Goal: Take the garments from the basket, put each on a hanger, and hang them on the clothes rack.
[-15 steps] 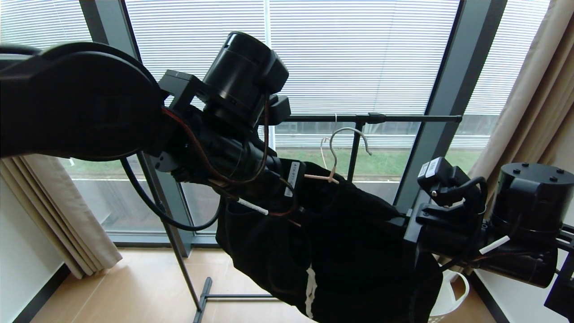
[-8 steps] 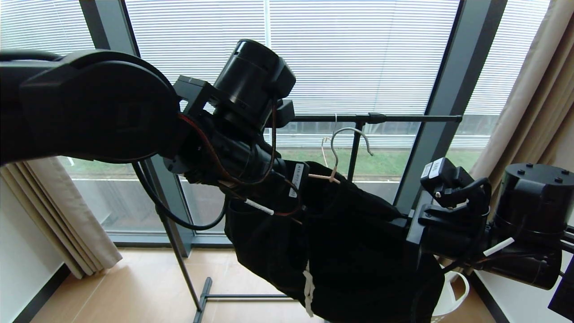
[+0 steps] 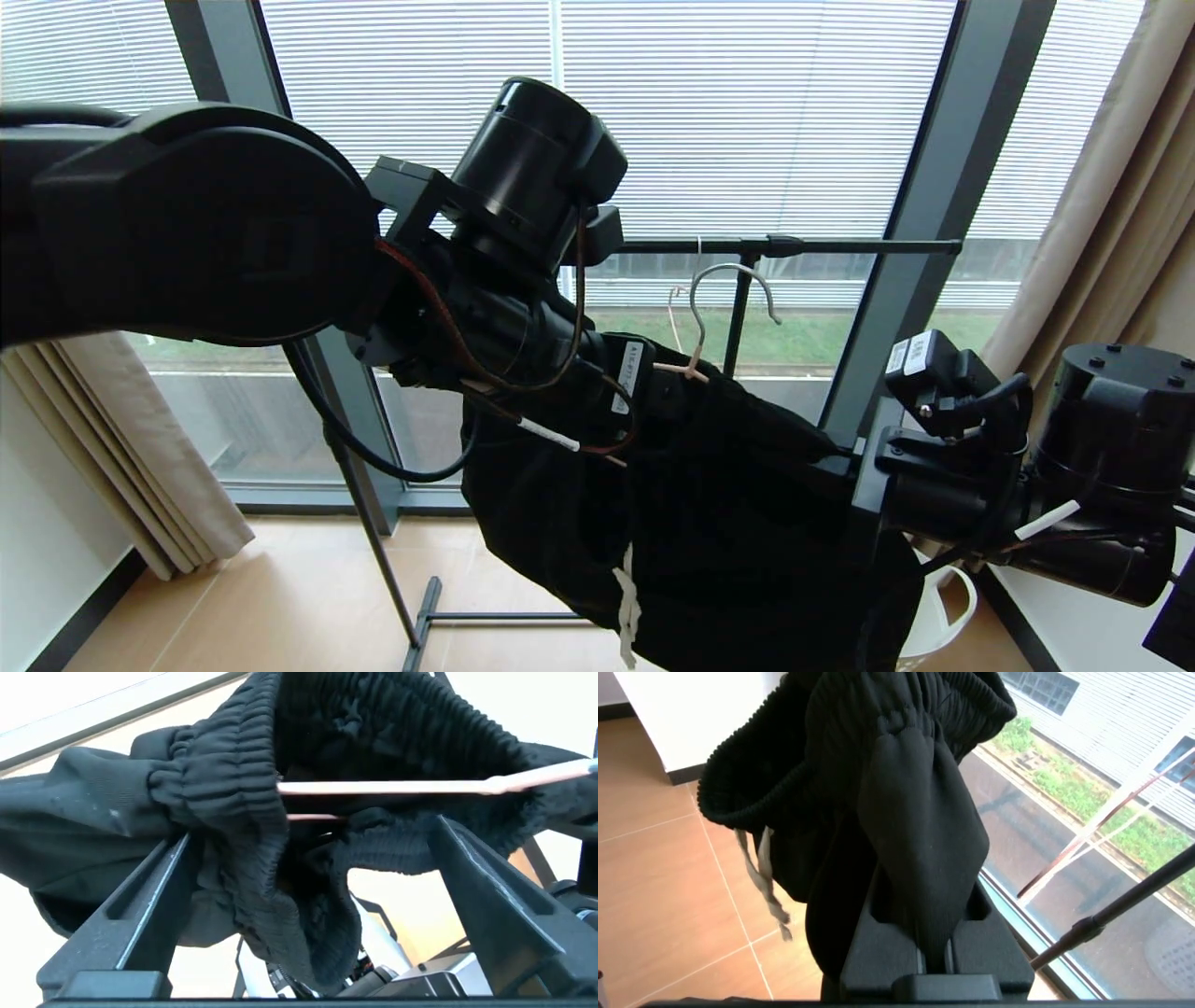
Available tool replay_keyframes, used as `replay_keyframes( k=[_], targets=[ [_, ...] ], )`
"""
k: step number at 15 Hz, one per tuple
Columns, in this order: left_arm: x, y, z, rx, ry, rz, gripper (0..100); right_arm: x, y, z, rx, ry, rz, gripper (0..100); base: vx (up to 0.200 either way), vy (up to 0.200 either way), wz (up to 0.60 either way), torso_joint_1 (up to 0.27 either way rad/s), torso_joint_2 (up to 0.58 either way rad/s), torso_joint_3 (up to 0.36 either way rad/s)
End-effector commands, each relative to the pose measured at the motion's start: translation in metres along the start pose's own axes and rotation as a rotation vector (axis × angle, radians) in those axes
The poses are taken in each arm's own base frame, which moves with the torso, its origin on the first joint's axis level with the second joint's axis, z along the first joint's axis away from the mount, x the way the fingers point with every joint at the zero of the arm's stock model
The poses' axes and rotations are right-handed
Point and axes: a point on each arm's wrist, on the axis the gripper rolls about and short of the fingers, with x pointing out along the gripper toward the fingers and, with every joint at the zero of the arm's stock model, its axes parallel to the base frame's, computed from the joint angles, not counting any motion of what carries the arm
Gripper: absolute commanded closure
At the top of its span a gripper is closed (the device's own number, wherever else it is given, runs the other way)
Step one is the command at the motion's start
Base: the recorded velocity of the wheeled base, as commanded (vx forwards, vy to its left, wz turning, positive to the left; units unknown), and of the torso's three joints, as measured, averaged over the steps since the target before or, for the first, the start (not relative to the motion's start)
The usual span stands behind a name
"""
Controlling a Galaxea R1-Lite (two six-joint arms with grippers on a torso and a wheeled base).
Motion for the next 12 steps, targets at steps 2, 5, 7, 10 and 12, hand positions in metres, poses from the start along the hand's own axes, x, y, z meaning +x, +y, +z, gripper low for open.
replay_keyframes(
  k=[2, 5, 7, 10, 12],
  targets=[
    [-0.011, 0.002, -0.004, 0.001, -0.008, 0.018, 0, 0.001, -0.001, -0.001, 0.002, 0.003, 0.005, 100, 0.000, 0.000, 0.00, 0.000, 0.00, 0.000],
    [-0.022, 0.007, -0.011, -0.007, -0.007, 0.032, 0, 0.000, -0.003, -0.002, 0.006, 0.002, 0.020, 100, 0.000, 0.000, 0.00, 0.000, 0.00, 0.000],
    [-0.026, 0.011, -0.015, -0.008, -0.002, 0.040, 0, 0.001, -0.008, -0.005, 0.015, 0.010, 0.028, 100, 0.000, 0.000, 0.00, 0.000, 0.00, 0.000],
    [-0.029, 0.014, -0.023, -0.010, 0.005, 0.040, 0, 0.002, -0.012, -0.009, 0.024, 0.021, 0.029, 100, 0.000, 0.000, 0.00, 0.000, 0.00, 0.000],
    [-0.030, 0.022, -0.028, -0.020, -0.021, 0.036, 0, 0.002, -0.017, -0.011, 0.032, 0.026, 0.036, 100, 0.000, 0.000, 0.00, 0.000, 0.00, 0.000]
  ],
)
